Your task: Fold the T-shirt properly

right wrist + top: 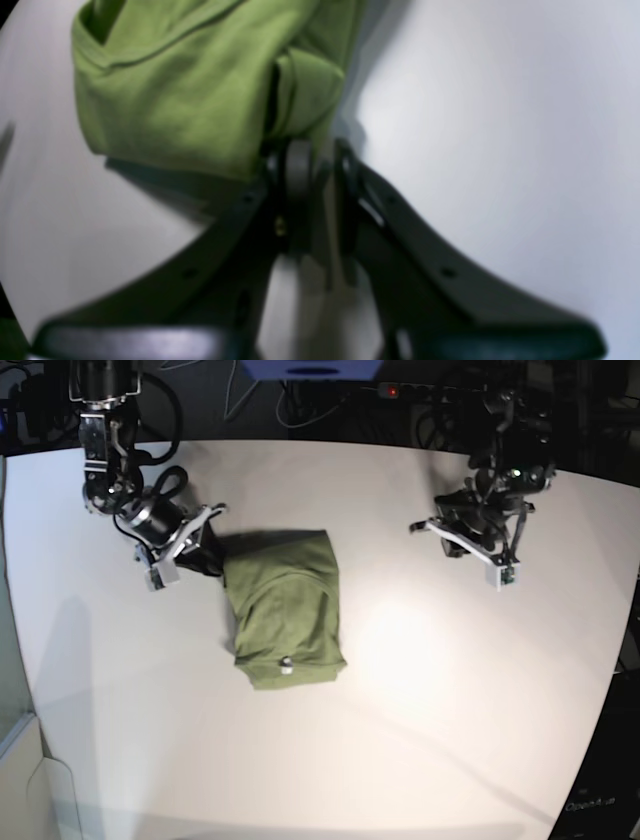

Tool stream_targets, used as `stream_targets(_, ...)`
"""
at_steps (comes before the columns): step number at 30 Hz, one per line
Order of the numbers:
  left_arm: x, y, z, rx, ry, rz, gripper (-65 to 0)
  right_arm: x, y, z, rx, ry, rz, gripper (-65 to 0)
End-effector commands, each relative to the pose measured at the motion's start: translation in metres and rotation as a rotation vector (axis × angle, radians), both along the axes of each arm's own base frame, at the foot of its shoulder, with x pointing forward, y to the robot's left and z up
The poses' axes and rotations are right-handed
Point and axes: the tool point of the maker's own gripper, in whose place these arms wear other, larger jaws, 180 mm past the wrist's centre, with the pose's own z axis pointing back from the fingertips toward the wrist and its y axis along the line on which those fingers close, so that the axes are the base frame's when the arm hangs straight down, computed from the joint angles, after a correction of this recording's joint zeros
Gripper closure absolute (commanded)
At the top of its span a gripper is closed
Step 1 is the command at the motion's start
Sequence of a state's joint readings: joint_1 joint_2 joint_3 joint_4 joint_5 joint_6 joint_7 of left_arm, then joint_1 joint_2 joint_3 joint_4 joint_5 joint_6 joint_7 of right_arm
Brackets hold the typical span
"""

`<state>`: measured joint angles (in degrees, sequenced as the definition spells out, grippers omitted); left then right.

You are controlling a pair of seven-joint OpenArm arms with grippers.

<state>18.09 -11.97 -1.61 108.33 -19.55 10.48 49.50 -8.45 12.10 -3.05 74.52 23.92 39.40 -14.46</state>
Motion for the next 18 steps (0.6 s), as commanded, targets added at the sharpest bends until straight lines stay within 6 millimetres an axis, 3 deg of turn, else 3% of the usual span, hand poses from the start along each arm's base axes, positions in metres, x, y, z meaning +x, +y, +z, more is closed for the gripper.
stream_targets(1, 0.006, 0.005, 0.009, 0.019, -0.037, -0.008, -7.8, 0.003, 0.005, 0.006, 0.003, -0.016, 0.015, -6.8)
stream_targets(6, 0.003, 0.009, 0.009, 0.031, -0.032, -0.011, -7.8, 0.004, 0.01, 0.008, 0.013, -0.02, 0.017, -6.8)
stream_targets(10, -0.002, 0.032, 0.012, 0.054, -0.036, 0.051, -7.8, -0.001, 0.017, 0.005, 0.03, -0.01, 0.014, -6.8)
stream_targets(18, -0.006, 0.039, 0.015, 0.072, -0.037, 0.049, -7.8, -0.013, 0.016, -0.001, 0.033, 0.012, 0.01, -6.8)
